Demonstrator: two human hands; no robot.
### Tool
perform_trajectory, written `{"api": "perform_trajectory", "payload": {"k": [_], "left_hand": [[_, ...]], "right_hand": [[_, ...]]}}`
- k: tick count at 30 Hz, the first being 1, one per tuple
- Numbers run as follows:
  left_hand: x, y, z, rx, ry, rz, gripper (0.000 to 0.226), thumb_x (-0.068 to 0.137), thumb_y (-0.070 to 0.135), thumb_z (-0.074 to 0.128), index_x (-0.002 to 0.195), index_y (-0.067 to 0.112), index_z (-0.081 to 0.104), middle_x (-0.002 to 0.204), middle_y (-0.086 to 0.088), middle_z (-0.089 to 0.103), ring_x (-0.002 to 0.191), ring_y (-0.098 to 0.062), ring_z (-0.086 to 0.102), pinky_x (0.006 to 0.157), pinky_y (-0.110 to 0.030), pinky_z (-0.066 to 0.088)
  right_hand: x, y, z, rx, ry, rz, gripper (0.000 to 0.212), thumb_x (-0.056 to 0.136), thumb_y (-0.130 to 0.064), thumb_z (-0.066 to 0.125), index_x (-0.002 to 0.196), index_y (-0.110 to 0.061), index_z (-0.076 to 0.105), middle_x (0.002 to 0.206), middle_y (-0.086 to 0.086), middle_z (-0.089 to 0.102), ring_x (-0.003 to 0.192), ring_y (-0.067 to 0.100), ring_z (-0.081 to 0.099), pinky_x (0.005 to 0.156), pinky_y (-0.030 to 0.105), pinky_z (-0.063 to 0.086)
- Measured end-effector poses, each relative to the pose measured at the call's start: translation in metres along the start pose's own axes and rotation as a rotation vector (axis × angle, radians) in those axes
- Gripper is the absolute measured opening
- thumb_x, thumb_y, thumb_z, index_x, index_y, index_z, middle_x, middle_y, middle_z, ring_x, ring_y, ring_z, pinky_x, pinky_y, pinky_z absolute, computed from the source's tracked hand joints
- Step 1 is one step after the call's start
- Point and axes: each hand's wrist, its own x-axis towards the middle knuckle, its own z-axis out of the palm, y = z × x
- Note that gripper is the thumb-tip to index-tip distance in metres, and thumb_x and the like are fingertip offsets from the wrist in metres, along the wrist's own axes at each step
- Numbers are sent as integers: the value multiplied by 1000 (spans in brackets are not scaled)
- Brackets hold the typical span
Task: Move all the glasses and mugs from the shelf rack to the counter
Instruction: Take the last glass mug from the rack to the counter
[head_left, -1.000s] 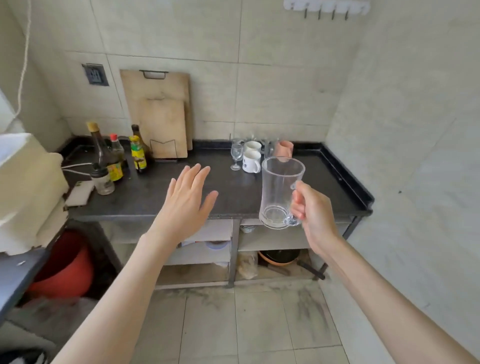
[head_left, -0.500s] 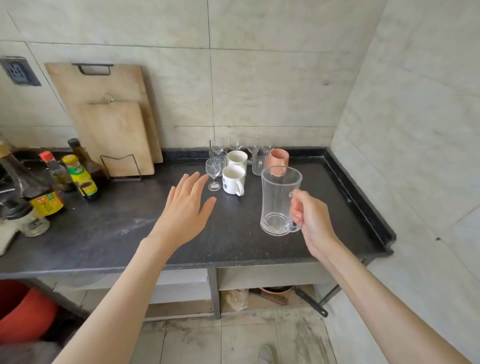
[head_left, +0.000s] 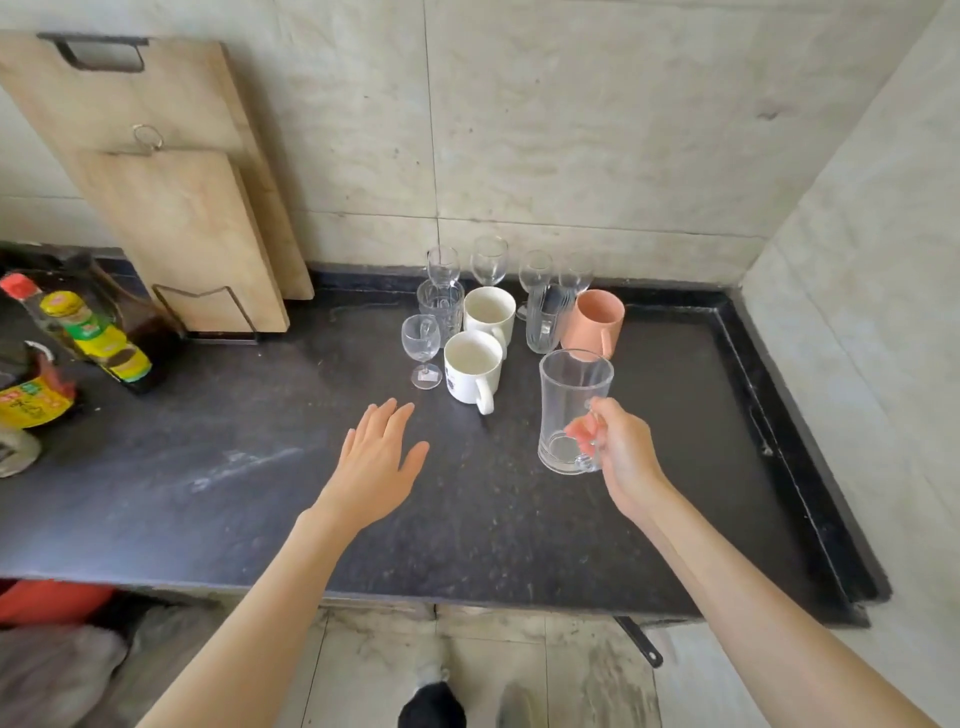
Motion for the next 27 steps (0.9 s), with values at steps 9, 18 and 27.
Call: {"api": "perform_trajectory", "payload": {"k": [9, 18, 27], "left_hand": [[88, -49, 44, -23, -151, -73, 57, 96, 35, 38, 146, 16, 17, 157, -9, 7, 144, -29, -1, 116, -49, 7], [122, -83, 82, 70, -233, -172, 61, 94, 41, 38, 147, 22, 15, 158, -5, 6, 144, -27, -2, 112, -56, 0], [130, -89, 108, 338, -312, -80, 77, 87, 64, 20, 144, 27, -16, 156, -9, -17, 141, -36, -17, 107, -66, -1]], "right_hand": [[83, 2, 47, -103, -67, 107, 36, 94, -25, 44, 64, -12, 60, 88, -1, 73, 97, 15, 52, 96, 34, 34], [122, 5, 66, -103, -93, 66, 63, 96, -25, 39, 36, -25, 60, 120, 5, 64, 114, 15, 50, 110, 46, 29], [145, 30, 66, -63, -129, 39, 38, 88, -13, 44, 50, -10, 40, 103, -7, 71, 108, 12, 58, 100, 33, 32]]}}
